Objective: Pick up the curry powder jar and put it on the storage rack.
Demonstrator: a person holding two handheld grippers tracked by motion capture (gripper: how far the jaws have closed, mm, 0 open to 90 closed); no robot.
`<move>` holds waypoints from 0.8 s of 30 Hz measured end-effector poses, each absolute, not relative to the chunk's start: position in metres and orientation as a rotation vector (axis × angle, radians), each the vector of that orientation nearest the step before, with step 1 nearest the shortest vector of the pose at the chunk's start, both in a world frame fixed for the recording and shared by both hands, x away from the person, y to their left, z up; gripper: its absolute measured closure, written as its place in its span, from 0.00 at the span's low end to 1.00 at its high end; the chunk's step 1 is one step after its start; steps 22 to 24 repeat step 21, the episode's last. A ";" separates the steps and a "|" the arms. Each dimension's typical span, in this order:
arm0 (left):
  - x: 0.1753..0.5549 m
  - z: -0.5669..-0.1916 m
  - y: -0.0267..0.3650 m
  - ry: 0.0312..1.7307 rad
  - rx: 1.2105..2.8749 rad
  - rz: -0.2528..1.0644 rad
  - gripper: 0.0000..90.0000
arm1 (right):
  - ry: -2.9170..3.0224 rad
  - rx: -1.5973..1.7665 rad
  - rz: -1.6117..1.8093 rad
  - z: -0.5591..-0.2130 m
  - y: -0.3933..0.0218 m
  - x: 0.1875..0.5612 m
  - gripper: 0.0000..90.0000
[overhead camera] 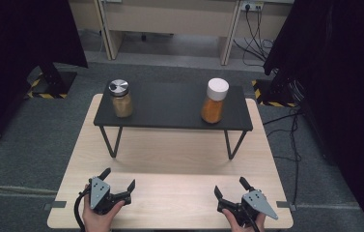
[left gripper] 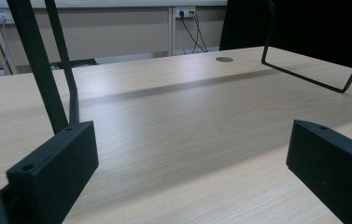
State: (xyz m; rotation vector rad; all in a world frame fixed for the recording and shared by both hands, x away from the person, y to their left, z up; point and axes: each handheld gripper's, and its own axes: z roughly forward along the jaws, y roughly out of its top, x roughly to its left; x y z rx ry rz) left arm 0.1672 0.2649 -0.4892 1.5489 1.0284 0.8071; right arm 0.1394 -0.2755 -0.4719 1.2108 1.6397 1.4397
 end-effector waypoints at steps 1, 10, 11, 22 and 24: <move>0.167 -0.489 0.265 1.028 1.549 0.807 0.02 | 1.640 1.211 1.440 -0.472 -0.275 0.139 0.03; 0.166 -0.489 0.265 1.027 1.549 0.809 0.02 | 1.648 1.216 1.441 -0.474 -0.277 0.137 0.03; 0.166 -0.489 0.265 1.027 1.550 0.808 0.02 | 1.649 1.215 1.440 -0.474 -0.277 0.137 0.03; 0.167 -0.489 0.265 1.028 1.549 0.810 0.02 | 1.651 1.220 1.440 -0.474 -0.279 0.136 0.03; 0.167 -0.489 0.265 1.028 1.549 0.810 0.02 | 1.651 1.220 1.440 -0.474 -0.279 0.136 0.03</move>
